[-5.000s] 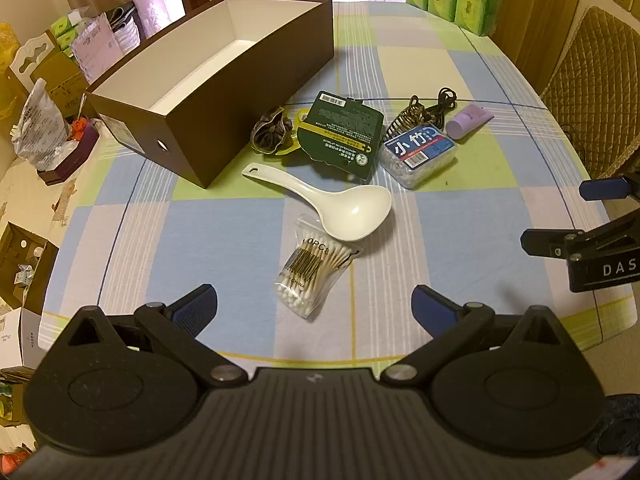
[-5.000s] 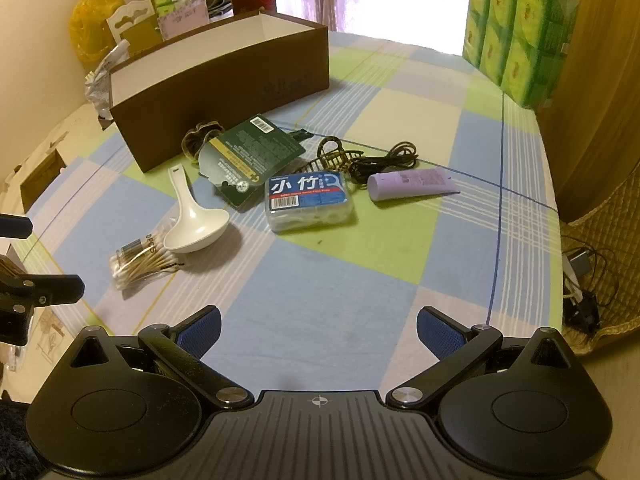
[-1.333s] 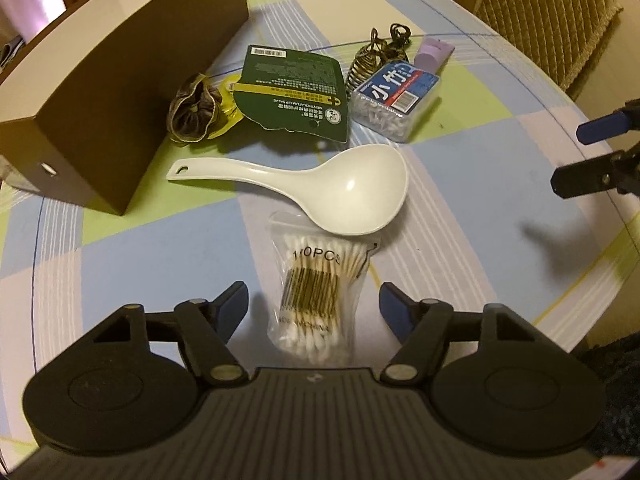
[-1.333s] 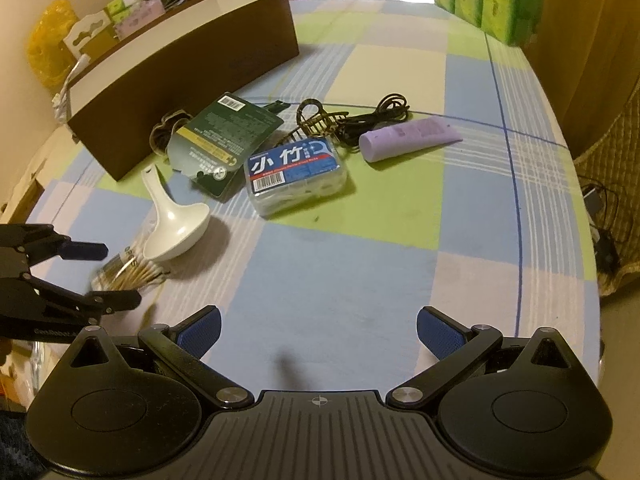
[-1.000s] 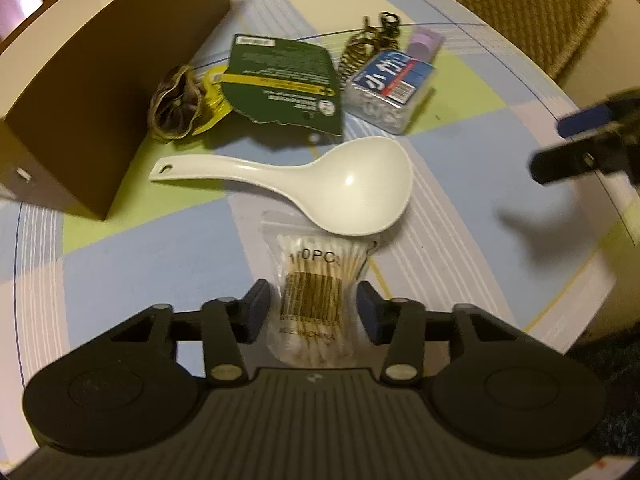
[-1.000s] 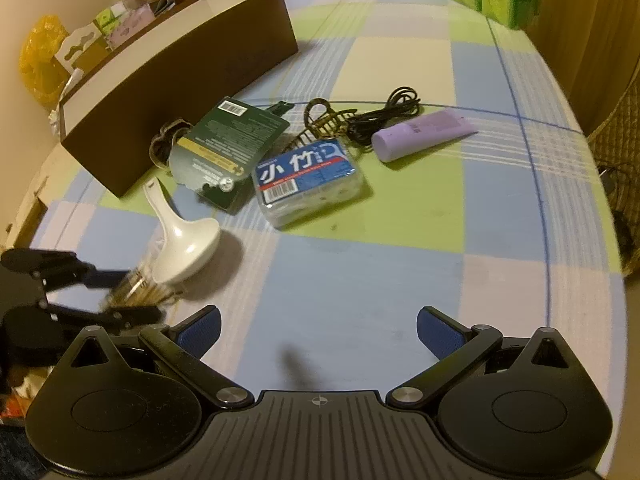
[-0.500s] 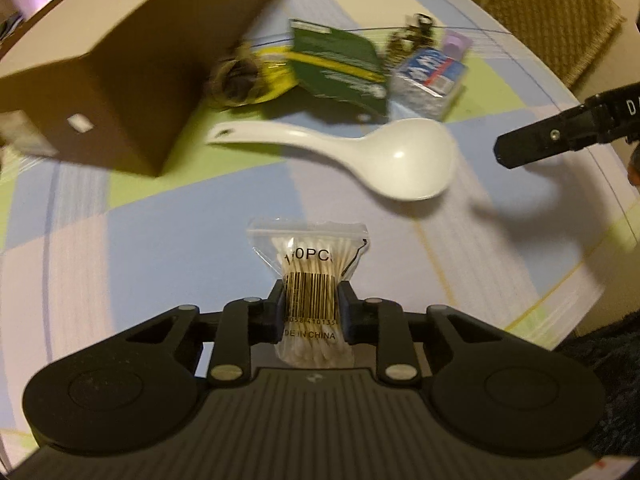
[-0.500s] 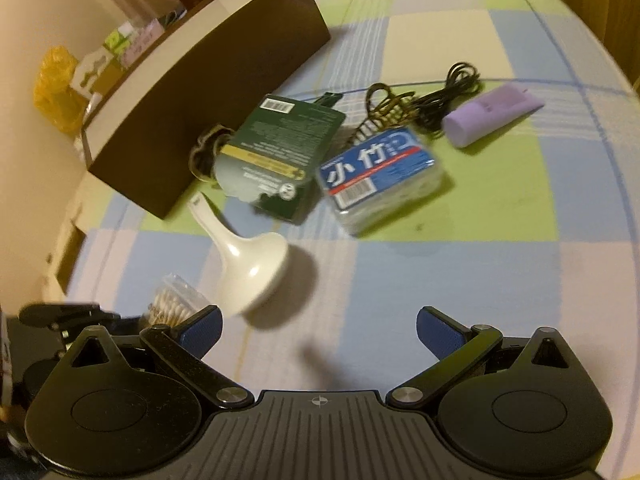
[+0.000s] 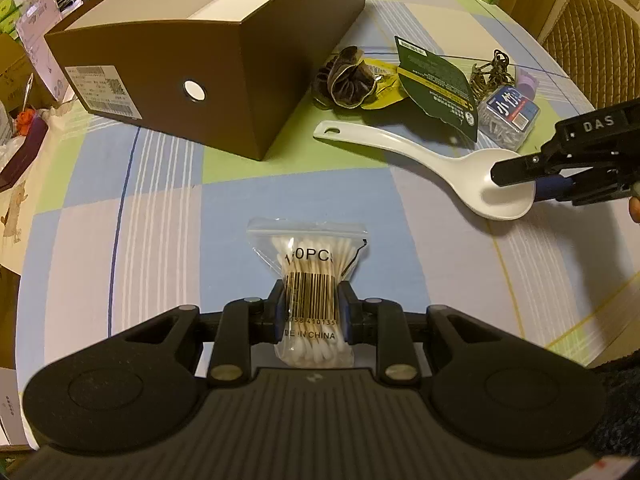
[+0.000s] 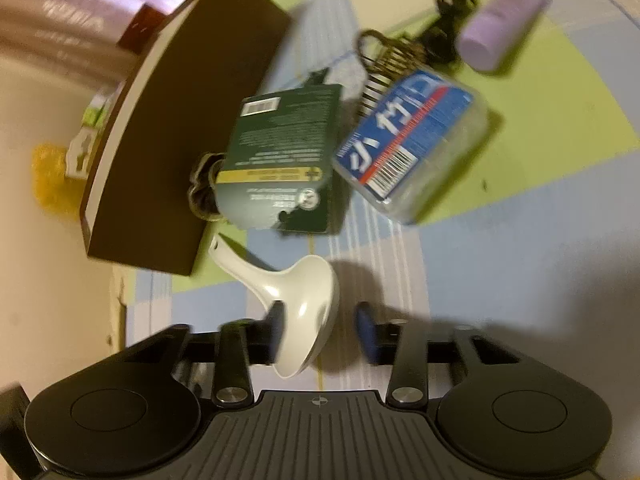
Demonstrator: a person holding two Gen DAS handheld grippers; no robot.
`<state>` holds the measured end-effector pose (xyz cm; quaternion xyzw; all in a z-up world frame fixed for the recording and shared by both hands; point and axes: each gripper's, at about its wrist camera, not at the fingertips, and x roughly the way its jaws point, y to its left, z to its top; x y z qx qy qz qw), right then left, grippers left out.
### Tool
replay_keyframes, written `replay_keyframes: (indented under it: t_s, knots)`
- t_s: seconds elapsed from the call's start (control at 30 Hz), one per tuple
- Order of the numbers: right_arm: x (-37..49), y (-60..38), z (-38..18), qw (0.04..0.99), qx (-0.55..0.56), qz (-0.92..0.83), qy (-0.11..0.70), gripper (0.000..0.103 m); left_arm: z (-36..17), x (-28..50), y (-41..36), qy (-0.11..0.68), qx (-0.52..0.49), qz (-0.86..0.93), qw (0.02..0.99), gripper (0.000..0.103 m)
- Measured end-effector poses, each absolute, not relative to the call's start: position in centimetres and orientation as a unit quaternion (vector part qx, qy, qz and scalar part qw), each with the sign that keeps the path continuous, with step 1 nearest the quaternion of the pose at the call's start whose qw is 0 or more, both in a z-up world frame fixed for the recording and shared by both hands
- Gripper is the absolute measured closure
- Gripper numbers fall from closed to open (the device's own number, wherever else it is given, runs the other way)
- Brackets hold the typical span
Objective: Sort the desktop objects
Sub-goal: 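Grasp the cotton swab bag with the left tool while the right tool grasps the white ladle, then carry the swab bag and ladle into the brown box while both tools open to release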
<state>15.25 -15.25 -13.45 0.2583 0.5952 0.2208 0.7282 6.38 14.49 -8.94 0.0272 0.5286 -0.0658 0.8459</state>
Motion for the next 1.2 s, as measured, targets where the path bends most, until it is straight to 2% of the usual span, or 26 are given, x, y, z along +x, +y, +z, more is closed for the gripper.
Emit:
replay_keyframes:
  t_s: [0.03,0.1,0.33,0.6,0.9,1.2]
  knots:
    - [15.3,-15.5,-13.8,0.721,0.270,0.215,0.601,0.097,-9.0,6.3,14.5,0.529,0.027,-0.066,0.846,0.082]
    - [15.3,-16.2,-14.2,0.711,0.292,0.200,0.607,0.101,-9.0,6.3,14.5,0.529,0.026,-0.065,0.846,0.082]
    - [15.1,-19.3,-13.7,0.699,0.350,0.170,0.601,0.101,-7.4,6.4,14.5,0.517,0.029,-0.068,0.853,0.082]
    - [15.7,-20.6,-10.6,0.701,0.386,0.177,0.572,0.101,-2.3,6.8,14.2,0.466,0.036,-0.080,0.881,0.082]
    - [18.3,-17.3,-6.3,0.724,0.372,0.221,0.537,0.101,3.7,10.0,15.3,0.395,0.052,-0.083,0.913,0.082]
    - [23.4,-10.7,-2.1,0.763,0.338,0.249,0.491,0.101,5.9,15.8,18.5,0.357,0.063,-0.067,0.930,0.082]
